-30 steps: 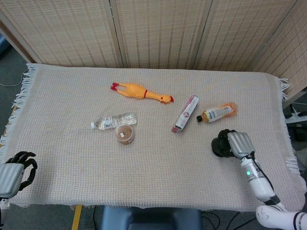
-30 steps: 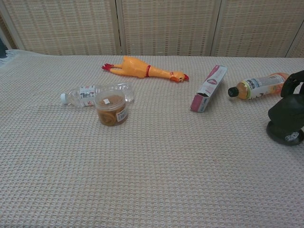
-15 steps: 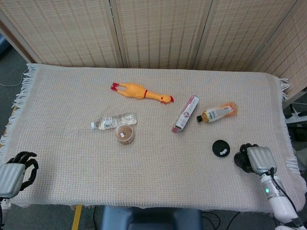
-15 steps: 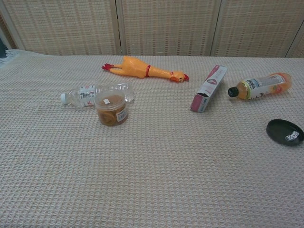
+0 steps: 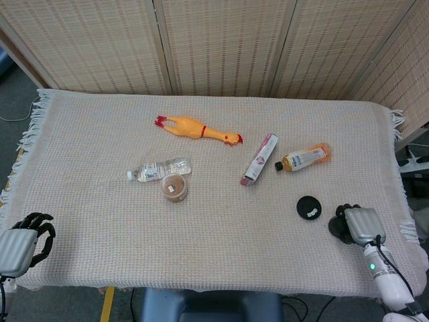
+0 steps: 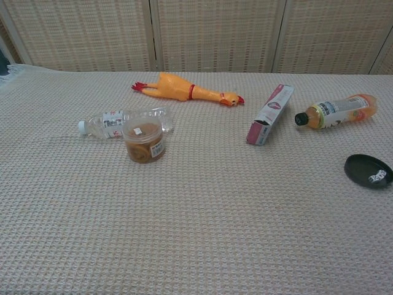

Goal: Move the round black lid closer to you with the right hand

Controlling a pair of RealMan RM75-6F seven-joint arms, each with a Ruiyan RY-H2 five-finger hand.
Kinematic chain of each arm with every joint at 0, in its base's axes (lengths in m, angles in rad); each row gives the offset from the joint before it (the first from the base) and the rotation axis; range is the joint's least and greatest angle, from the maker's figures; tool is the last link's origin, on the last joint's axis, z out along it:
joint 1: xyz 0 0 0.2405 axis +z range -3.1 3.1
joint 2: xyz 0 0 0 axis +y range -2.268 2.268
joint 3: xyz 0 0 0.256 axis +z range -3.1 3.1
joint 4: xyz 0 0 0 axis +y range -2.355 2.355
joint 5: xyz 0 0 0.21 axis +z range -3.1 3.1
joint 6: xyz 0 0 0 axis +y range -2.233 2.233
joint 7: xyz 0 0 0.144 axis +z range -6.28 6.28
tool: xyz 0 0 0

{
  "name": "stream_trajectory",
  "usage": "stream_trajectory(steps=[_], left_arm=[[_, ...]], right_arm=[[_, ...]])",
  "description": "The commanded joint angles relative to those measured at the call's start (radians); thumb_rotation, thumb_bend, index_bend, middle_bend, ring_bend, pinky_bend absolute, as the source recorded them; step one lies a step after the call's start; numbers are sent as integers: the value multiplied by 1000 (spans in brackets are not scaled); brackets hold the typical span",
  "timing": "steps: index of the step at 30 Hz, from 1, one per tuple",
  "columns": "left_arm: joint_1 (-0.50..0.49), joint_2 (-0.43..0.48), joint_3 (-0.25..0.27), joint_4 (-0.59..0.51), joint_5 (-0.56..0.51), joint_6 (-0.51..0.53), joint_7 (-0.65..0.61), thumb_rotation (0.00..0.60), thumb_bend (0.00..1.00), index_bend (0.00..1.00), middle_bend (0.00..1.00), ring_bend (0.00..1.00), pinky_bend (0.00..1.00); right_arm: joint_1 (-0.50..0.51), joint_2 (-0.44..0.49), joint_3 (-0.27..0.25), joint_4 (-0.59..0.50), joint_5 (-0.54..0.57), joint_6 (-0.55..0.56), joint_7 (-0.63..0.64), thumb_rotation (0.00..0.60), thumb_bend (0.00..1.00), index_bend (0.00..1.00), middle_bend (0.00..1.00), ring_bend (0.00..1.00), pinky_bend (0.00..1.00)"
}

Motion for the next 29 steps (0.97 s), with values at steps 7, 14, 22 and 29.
stream_trajectory(steps=[7, 14, 22, 29], left_arm=[[0, 0, 1, 0, -1, -1, 1, 600, 532, 594, 297, 219, 426], [0, 1, 1, 1, 1, 0, -4, 600, 531, 595, 297, 226, 426], [-4, -4, -2, 6, -9, -8, 2, 600, 531, 593, 297, 226, 426], [-4, -15, 0, 8, 5, 1, 24, 600, 532, 589, 296, 227, 426]], right_arm=[[19, 78, -8, -63, 5, -85, 30, 600, 159, 17, 6, 0, 145], [-50, 119, 10, -109, -137, 44, 174, 600, 120, 0, 0, 0, 23], [-251, -85, 67, 97, -409, 594, 246, 600, 119, 0, 0, 0, 1], [-280, -28, 64, 20, -370, 547, 242, 600, 119, 0, 0, 0, 0]])
